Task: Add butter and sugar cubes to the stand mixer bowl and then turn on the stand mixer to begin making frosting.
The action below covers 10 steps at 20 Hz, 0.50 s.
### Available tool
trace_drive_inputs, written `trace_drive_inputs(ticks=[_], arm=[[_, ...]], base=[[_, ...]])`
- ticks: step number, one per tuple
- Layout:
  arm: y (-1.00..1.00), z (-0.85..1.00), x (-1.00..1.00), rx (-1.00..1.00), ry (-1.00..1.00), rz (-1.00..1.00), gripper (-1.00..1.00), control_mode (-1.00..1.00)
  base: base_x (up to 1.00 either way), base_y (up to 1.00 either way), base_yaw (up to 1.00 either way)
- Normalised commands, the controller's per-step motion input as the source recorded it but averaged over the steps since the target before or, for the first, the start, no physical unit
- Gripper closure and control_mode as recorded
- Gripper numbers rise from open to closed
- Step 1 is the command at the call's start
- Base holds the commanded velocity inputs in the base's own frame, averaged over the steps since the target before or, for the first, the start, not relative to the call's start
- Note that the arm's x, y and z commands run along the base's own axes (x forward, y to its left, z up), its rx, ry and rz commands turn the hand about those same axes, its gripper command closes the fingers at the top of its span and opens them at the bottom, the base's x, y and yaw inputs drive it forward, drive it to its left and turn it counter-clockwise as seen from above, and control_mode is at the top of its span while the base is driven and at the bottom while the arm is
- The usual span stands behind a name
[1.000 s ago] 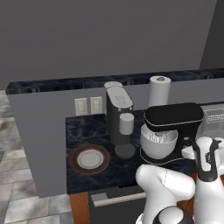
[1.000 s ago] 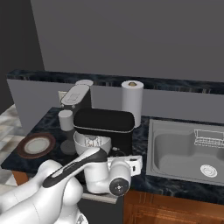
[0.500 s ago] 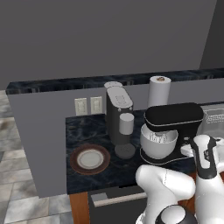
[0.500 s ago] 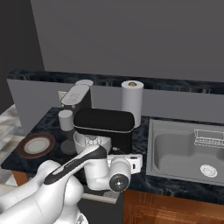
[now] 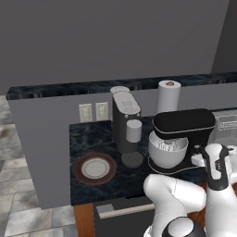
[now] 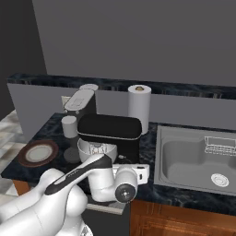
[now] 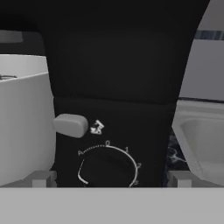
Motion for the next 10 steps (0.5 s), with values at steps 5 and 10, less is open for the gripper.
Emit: trace_drive_inputs(ticks=[5, 10], arm=[[0.22, -0.11, 0.21, 0.00, 0.00, -0.05, -1.00, -1.00], [0.25, -0.09, 0.31, 0.00, 0.00, -0.06, -1.00, -1.00]], base=[[0.00, 0.00, 0.00], [0.00, 0.00, 0.00]])
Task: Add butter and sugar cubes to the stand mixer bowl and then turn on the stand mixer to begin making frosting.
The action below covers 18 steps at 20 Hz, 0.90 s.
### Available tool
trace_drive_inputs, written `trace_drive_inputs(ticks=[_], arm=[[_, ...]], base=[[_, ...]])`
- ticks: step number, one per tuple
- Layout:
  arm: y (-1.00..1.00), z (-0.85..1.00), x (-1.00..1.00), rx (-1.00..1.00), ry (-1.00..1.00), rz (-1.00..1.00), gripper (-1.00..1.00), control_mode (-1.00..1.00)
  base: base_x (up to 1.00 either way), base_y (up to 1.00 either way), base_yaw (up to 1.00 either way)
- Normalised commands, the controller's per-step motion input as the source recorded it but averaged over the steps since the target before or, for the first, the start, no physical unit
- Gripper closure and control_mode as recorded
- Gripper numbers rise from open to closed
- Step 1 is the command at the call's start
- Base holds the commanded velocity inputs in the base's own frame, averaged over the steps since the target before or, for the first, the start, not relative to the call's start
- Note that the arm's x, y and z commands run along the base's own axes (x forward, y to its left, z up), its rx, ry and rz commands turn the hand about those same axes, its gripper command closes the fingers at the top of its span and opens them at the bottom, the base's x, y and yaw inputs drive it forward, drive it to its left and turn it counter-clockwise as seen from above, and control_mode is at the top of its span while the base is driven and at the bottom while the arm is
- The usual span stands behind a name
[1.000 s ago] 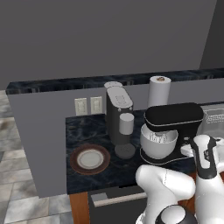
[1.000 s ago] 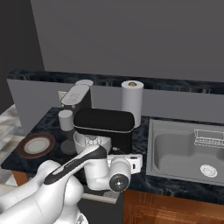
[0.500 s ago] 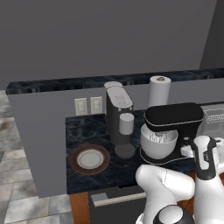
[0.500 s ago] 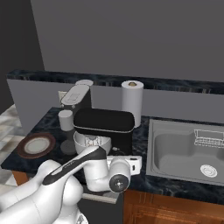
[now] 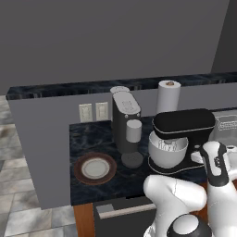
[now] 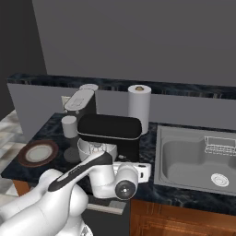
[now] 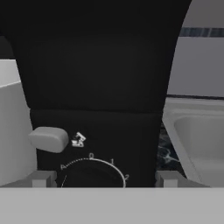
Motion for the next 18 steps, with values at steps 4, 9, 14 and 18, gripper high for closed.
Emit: trace_drive_inputs(ticks=[4, 9, 14, 18], arm=[[0.27, -0.15, 0.26, 0.00, 0.00, -0.05, -1.00, -1.00], [0.24, -0.17, 0.07, 0.00, 0.00, -0.02, -1.00, -1.00], [0.20, -0.10, 0.00, 0.00, 0.00, 0.00, -1.00, -1.00], [0.17, -0.06, 0.00, 0.00, 0.00, 0.00, -1.00, -1.00]], base=[[0.00, 0.00, 0.00], [0.00, 0.00, 0.00], [0.00, 0.00, 0.00], [0.00, 0.00, 0.00]])
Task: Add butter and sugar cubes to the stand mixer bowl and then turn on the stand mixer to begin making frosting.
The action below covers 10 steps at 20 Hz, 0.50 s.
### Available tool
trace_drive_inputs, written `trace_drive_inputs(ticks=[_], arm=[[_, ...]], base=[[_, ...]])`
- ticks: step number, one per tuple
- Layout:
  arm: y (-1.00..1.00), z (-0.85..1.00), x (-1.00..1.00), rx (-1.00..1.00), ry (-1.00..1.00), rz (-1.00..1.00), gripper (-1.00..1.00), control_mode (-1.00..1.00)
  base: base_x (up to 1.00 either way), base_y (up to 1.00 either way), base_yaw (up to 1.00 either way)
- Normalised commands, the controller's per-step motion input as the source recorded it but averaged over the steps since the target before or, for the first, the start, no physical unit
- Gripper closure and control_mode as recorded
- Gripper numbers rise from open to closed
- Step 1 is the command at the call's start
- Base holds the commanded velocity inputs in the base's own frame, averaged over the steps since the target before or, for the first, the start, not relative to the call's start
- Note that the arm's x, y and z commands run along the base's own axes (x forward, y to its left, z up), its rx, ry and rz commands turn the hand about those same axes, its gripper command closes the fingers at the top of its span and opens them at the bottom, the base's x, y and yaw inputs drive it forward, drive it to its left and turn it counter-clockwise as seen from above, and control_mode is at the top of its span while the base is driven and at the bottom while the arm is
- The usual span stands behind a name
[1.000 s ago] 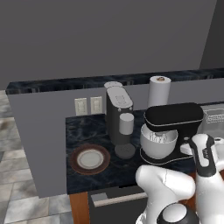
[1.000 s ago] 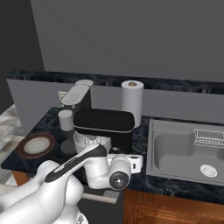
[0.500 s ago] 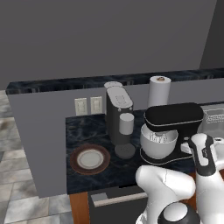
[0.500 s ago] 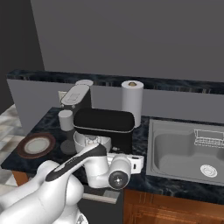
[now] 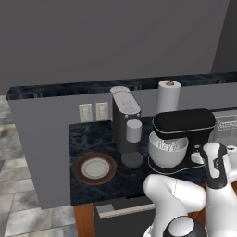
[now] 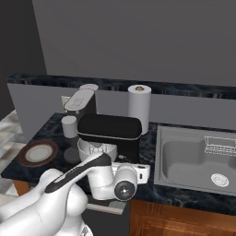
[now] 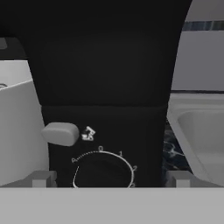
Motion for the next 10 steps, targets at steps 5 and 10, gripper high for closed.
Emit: trace_drive_inputs(ticks=[5, 10], arm=[[0.17, -0.01, 0.02, 0.00, 0.00, 0.00, -1.00, -1.00], [0.21, -0.03, 0.13, 0.00, 0.00, 0.00, -1.00, -1.00]], base=[[0.00, 0.00, 0.00], [0.00, 0.00, 0.00]])
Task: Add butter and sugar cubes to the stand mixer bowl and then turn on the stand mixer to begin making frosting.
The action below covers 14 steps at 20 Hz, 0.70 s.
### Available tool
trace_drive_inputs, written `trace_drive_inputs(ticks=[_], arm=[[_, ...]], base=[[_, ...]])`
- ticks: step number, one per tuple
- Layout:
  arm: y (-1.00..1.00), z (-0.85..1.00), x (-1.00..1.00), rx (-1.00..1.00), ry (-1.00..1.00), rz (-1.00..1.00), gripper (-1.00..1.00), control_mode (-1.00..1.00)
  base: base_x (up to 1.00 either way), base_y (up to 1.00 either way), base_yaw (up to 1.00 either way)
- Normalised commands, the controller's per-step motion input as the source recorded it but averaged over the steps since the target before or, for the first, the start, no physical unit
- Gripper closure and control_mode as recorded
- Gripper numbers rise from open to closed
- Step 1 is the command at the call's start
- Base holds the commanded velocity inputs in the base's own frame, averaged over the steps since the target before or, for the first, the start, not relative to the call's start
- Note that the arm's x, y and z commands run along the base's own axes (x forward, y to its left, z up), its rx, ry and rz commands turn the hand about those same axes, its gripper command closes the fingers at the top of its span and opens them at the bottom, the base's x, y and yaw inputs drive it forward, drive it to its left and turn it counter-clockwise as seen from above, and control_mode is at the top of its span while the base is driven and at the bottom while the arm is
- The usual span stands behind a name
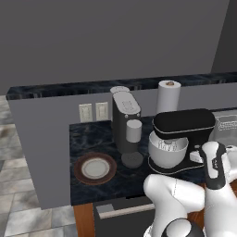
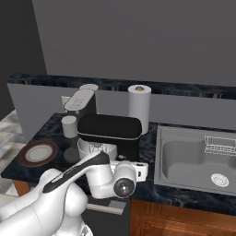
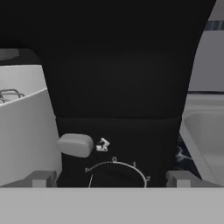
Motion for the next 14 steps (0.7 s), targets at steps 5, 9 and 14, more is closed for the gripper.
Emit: trace_drive_inputs(ticks=[5, 9, 14], arm=[[0.11, -0.05, 0.07, 0.00, 0.00, 0.00, -1.00, -1.00], [0.00, -0.11, 0.00, 0.00, 0.00, 0.00, -1.00, -1.00], [0.06, -0.25, 0.05, 0.00, 0.00, 0.00, -1.00, -1.00]], base=[[0.00, 0.00, 0.00], [0.00, 0.00, 0.00], [0.00, 0.00, 0.00]])
